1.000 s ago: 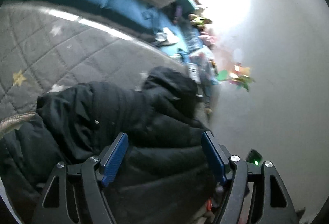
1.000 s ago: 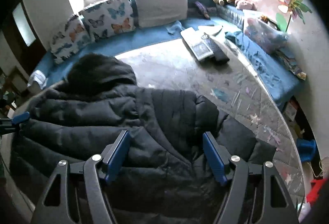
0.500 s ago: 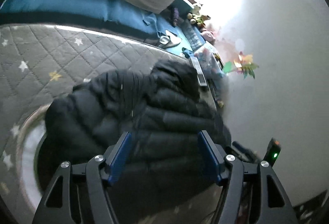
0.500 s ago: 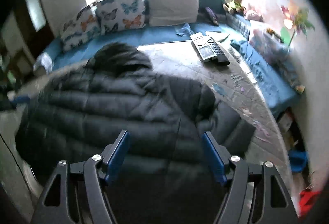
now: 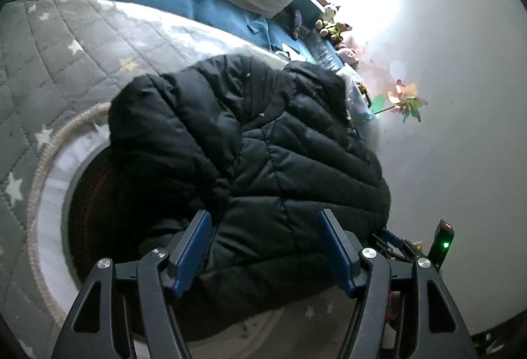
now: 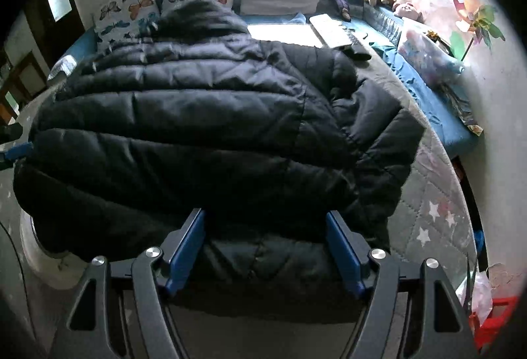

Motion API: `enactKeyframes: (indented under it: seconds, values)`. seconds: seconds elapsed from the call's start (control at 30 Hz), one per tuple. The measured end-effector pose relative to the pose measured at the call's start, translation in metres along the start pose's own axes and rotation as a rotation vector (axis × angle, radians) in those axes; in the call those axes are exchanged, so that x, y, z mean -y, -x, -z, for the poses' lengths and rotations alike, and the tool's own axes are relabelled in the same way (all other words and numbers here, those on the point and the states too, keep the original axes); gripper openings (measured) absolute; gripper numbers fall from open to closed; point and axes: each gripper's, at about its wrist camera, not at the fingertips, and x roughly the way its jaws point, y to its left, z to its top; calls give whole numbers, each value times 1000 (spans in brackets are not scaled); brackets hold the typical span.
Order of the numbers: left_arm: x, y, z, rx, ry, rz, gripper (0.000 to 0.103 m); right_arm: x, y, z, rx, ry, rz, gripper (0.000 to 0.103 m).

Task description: Fold large clothes

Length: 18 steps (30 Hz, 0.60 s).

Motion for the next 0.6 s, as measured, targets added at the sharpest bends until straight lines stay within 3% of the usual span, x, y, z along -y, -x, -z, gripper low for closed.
enactKeyframes:
  seconds: [0.13,0.33,0.47,0.6]
  values:
    - [19,34,18,51,-103,-74,71,-6,34,12,86,24,-9,80]
    - [52,72,75,169,-290,-258,71,-24,73,38,196,43,-59,80]
    - [67,92,108,249,-354,-329,83,-39,90,60,261,56,-62,80]
    - [77,105,137,275,-391,-382,83,-50,102,78,317,25,-73,86]
